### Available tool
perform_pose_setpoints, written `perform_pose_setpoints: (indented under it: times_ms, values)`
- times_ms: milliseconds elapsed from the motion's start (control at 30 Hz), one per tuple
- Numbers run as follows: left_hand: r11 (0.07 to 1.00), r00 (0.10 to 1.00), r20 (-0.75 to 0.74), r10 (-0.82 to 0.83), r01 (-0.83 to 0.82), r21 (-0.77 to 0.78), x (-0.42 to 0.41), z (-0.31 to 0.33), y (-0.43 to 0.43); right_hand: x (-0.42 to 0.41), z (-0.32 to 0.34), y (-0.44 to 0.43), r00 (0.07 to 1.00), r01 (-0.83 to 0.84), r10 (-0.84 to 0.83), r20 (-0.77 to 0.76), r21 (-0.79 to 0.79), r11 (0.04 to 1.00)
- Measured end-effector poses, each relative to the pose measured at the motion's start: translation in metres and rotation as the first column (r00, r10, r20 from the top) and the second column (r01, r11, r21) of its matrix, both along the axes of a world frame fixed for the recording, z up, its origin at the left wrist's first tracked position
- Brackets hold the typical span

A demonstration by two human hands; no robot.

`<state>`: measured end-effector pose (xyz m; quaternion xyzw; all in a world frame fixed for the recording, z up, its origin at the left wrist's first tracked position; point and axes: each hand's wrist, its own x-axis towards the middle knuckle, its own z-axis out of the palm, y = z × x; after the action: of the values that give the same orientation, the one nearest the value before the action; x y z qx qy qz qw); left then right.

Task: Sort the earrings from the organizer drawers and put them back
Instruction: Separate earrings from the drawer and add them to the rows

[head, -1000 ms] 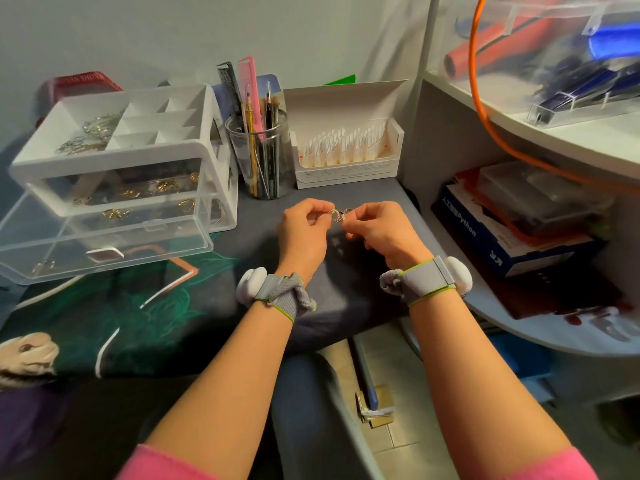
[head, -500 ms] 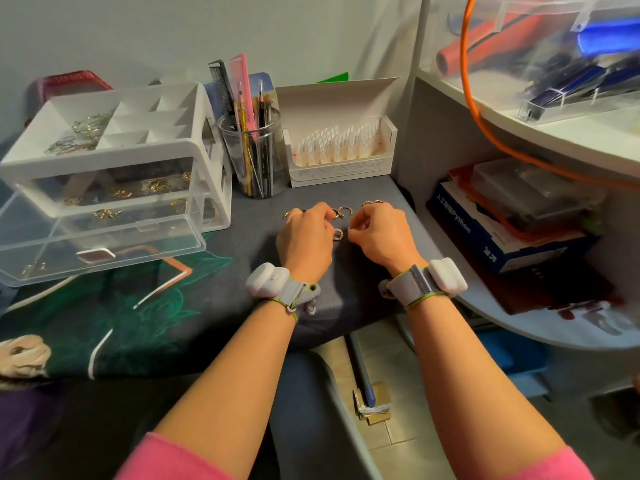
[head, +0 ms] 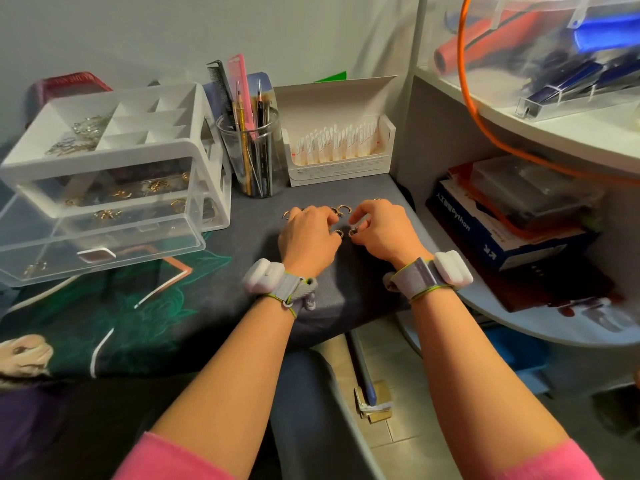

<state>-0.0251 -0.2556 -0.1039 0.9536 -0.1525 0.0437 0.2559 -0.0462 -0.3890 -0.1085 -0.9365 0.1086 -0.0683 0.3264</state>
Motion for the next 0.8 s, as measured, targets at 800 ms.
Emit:
perform_pose_setpoints:
  times_ms: [800]
  values:
    - [0.993,1.000,-0.020,-0.008,0.005,-0.116,0.001,0.010,0.005,-0.001,0.005,0.004,0.992,0.097,-0.106,0.068,0.123,0.988]
